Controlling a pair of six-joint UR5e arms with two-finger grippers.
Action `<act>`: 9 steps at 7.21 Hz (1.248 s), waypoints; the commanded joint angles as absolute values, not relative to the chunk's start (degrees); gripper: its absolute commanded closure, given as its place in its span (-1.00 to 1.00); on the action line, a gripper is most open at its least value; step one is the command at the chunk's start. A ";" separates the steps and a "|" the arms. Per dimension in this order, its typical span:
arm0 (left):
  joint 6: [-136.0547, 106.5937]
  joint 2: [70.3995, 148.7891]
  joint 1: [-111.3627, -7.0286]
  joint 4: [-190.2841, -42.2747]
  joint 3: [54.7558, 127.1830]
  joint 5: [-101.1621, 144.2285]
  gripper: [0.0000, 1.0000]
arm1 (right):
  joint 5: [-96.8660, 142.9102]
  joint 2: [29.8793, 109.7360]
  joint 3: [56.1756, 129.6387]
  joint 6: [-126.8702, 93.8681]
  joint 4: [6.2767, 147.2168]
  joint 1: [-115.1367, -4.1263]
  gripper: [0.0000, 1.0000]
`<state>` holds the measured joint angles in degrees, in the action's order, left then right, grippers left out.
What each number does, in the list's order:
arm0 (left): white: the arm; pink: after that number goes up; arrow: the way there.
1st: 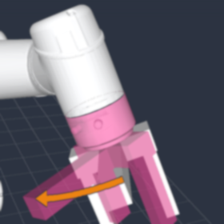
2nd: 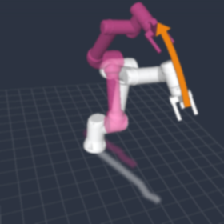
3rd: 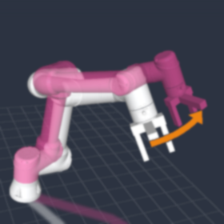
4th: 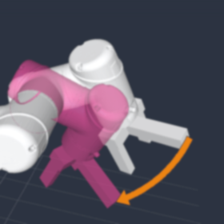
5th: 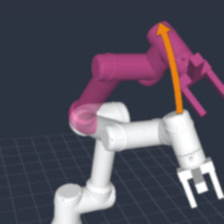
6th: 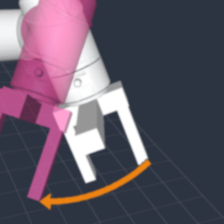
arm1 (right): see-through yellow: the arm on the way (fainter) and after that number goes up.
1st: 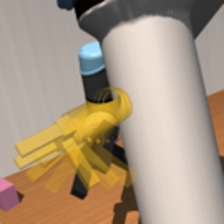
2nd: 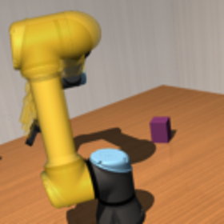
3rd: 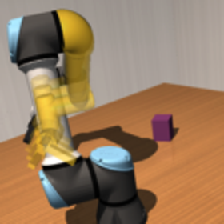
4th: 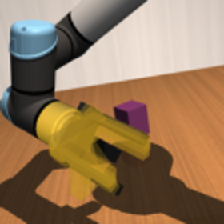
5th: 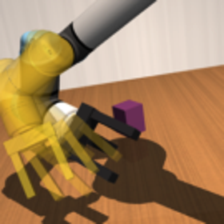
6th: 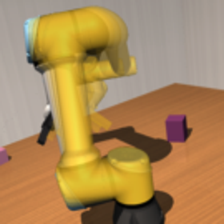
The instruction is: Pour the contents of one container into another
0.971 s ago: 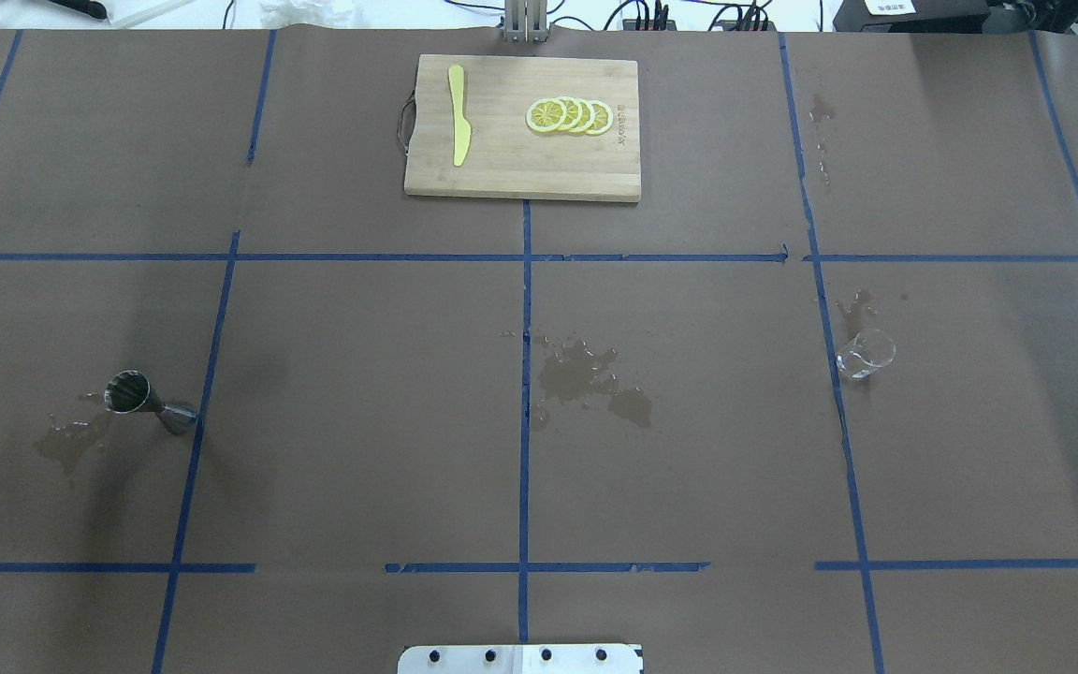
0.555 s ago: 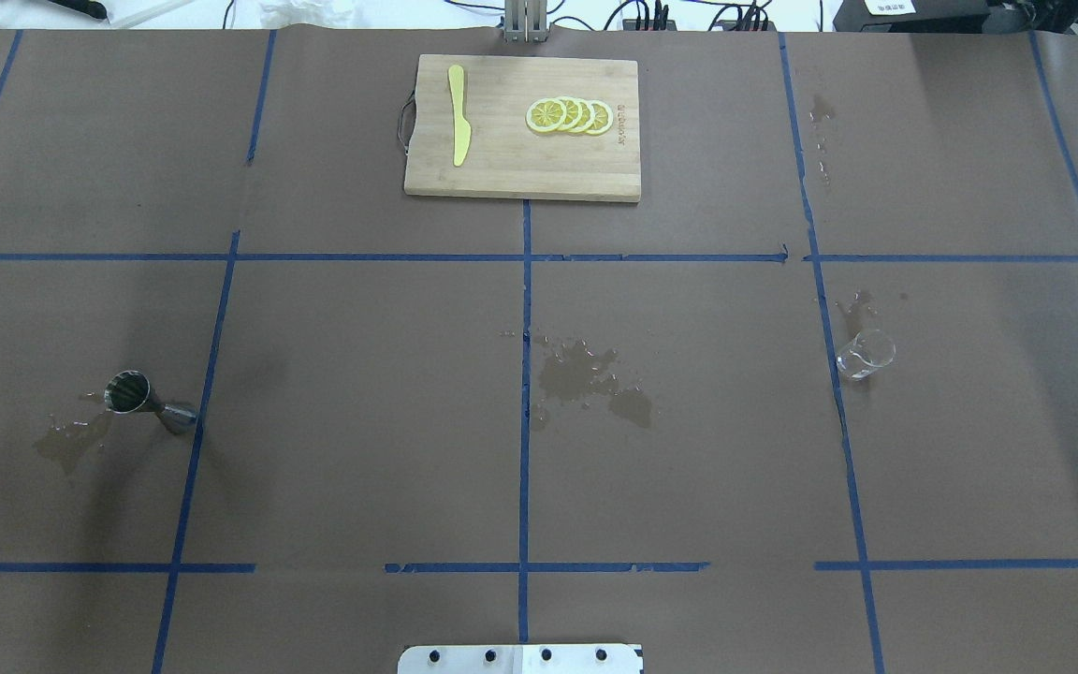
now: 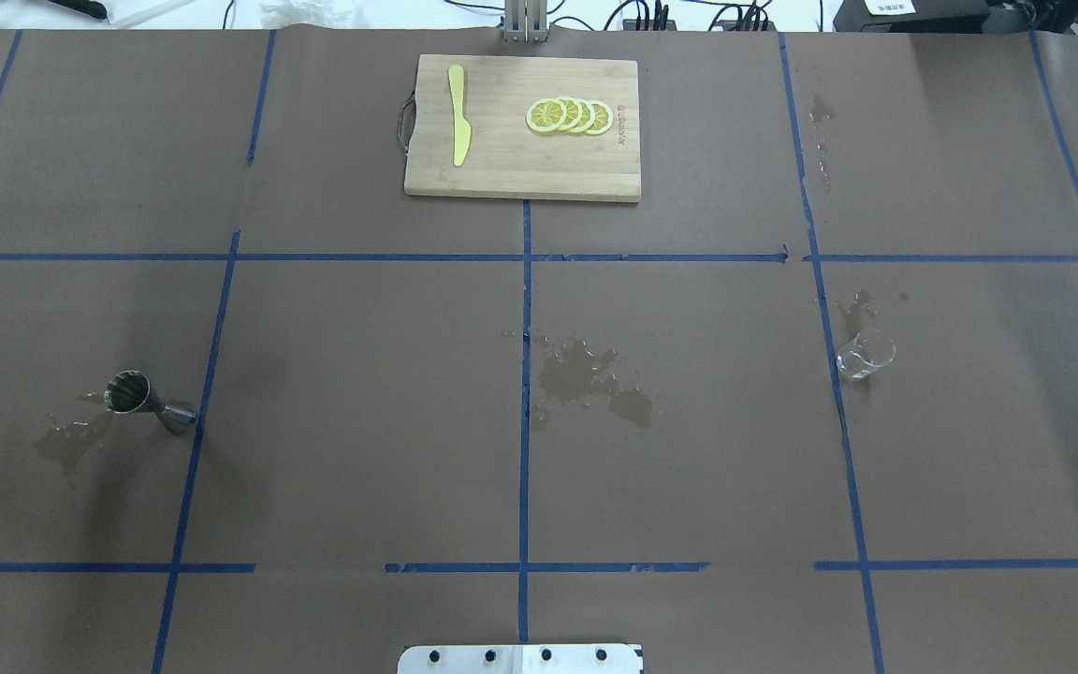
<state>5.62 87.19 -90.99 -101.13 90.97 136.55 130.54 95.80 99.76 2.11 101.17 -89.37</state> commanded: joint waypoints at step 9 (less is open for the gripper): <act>5.63 87.19 -90.97 -101.25 91.05 136.67 -1.00 | 130.69 95.89 99.67 1.93 98.44 -88.68 -1.00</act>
<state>5.62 87.19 -90.97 -101.25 91.05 136.67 130.69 95.88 99.71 1.94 98.46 -88.69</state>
